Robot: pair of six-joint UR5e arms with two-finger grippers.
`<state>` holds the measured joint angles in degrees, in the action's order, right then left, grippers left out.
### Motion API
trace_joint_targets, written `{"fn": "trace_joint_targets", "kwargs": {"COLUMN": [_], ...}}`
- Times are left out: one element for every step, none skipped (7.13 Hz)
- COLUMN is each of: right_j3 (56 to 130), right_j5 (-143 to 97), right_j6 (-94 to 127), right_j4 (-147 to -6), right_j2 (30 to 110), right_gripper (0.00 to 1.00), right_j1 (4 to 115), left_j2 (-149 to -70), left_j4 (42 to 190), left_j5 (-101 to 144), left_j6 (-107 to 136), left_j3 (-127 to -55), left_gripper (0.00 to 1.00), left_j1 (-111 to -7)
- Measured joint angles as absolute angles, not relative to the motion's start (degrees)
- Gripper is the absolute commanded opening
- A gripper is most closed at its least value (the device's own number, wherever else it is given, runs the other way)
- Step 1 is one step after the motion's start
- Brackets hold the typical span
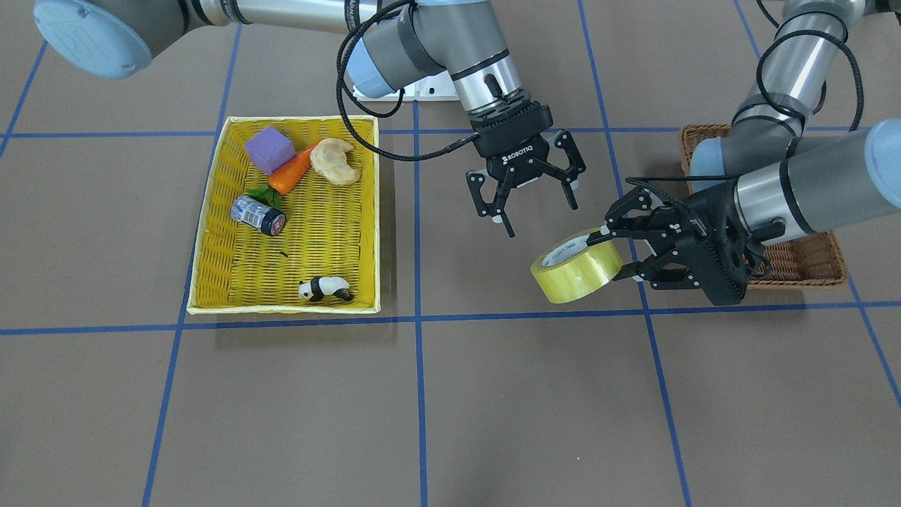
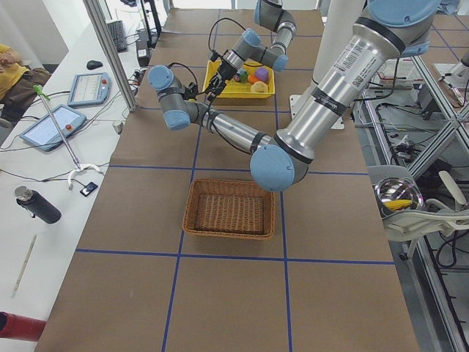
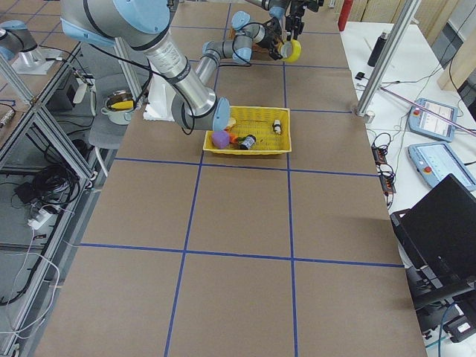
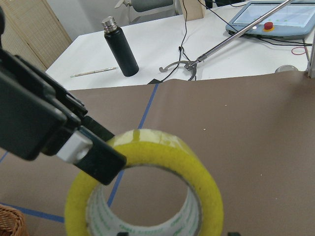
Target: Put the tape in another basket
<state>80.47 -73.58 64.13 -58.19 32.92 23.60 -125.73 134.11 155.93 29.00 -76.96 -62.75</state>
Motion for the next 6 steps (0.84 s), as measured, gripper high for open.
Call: {"fn": "trace_joint_targets", "kwargs": {"right_j3": [81.37, 82.34, 84.21, 86.97, 89.49, 90.78], "right_j5": [-73.62, -73.69, -73.79, -73.94, -75.07, -78.25], "right_j6": [64.09, 64.03, 63.41, 62.16, 61.29, 60.92], "right_j4": [-58.18, -58.20, -58.26, -58.36, -58.56, -58.88], "right_j2": [33.35, 33.71, 34.64, 36.71, 39.39, 41.79], "right_gripper": [1.00, 1.00, 1.00, 0.99, 0.99, 0.99], "right_j1": [23.55, 23.55, 23.59, 24.05, 25.59, 28.27], "left_j2": [-125.67, -125.60, -125.55, -125.49, -125.28, -124.80], "left_j4": [134.12, 134.10, 134.08, 134.10, 134.11, 134.12], "left_j5": [155.92, 155.92, 155.92, 155.92, 155.92, 155.92], "left_j6": [29.00, 29.00, 29.02, 29.06, 29.11, 29.20], "left_j3": [-76.90, -76.86, -76.83, -76.83, -76.87, -76.92], "left_gripper": [0.00, 0.00, 0.00, 0.00, 0.00, 0.00], "left_j1": [-62.75, -62.78, -62.81, -62.86, -62.96, -63.14]}}
